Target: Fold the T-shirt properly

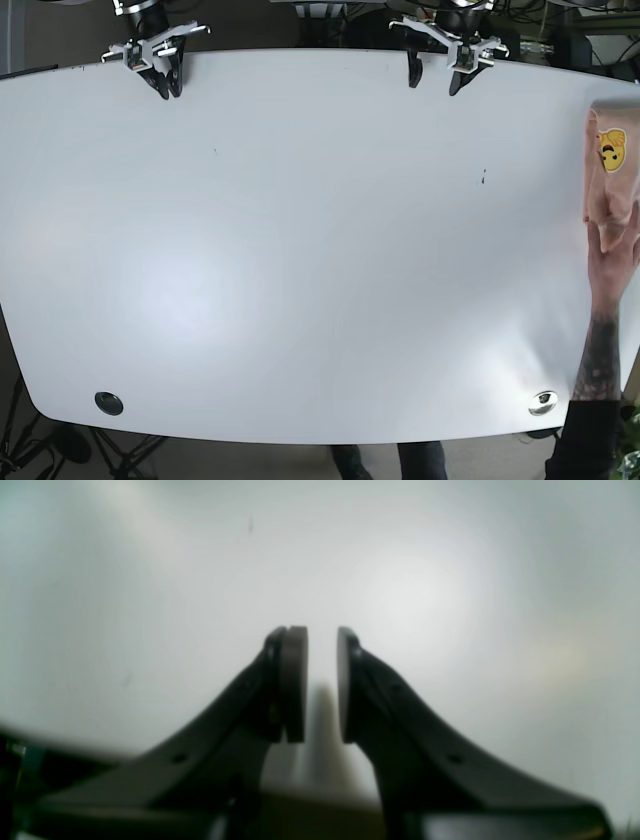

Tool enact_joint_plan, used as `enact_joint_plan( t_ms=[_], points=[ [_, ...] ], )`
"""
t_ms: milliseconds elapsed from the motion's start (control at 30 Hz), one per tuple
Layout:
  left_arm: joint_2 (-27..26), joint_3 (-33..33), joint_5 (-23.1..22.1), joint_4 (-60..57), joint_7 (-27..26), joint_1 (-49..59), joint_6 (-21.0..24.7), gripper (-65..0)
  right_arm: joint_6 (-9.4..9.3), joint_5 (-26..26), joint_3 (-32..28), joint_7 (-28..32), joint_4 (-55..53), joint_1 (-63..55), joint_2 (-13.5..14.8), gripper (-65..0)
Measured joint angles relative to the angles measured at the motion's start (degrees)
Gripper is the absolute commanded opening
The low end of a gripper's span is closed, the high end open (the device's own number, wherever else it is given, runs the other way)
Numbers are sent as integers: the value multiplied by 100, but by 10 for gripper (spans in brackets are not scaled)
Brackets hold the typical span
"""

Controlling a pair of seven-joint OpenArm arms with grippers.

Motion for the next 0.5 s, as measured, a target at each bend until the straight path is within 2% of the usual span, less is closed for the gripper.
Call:
enact_joint_plan(
  t_ms=[267, 500],
  points=[
    [262, 2, -2, 37, -28, 798, -28, -285, -4, 7, -7, 9, 13, -876, 15, -555],
    [247, -37, -22, -780, -13, 940, 24, -285, -7, 26, -107, 103, -223, -1152, 31, -555]
  ],
)
